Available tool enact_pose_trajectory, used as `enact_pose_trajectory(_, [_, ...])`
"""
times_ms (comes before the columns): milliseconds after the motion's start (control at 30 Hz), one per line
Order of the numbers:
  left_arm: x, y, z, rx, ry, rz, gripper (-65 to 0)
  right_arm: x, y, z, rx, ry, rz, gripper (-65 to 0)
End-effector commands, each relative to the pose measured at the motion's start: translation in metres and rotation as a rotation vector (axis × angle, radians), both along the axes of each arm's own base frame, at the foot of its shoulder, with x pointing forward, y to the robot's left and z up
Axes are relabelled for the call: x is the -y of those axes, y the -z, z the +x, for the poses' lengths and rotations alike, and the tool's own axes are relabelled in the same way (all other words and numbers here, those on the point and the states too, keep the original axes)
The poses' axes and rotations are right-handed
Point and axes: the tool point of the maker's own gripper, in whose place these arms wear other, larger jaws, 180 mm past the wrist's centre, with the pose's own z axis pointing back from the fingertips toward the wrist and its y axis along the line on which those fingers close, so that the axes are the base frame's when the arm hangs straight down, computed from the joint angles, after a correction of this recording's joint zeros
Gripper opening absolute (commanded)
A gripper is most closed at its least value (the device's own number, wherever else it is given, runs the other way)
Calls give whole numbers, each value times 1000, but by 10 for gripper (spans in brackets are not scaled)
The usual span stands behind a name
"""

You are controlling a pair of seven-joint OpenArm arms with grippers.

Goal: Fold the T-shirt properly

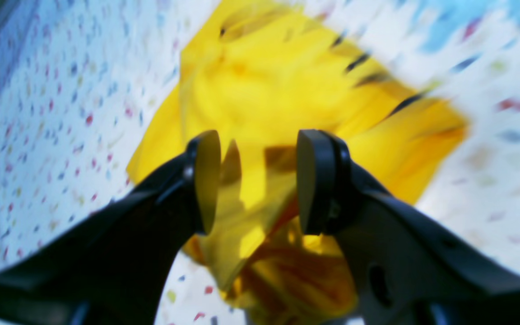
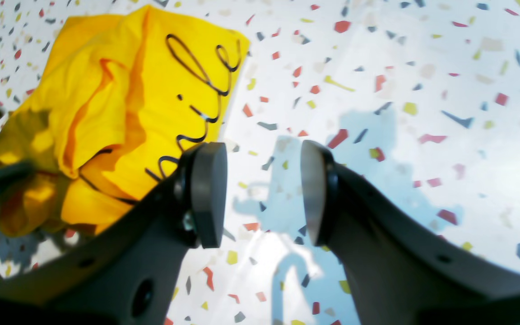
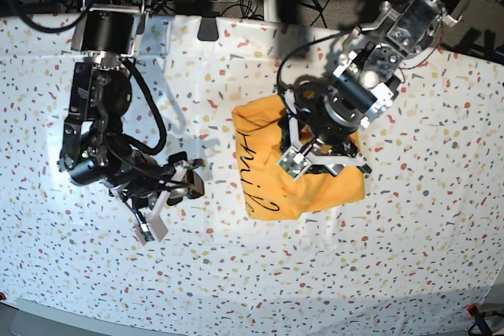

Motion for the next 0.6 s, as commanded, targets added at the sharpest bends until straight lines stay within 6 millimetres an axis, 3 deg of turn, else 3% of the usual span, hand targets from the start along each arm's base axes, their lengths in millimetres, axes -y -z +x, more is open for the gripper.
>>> enact_pose_trajectory(0, [4,-19,8,55,6,-28,-390,-1,-19,10,61,-5,15,-398])
enact_pose_trajectory(233, [20,-15,-6,-6,56,-128,-390,-1,-17,9,55,-4,8,-398])
enact_pose_trajectory(400, [6,-2,5,9,-16,-102,-390,-1,-16,9,49,-5,6,-398])
enact_pose_trajectory(567, [-10,26,12,-34,-75,-59,-390,-1,-16,8,46,-6,5,-398])
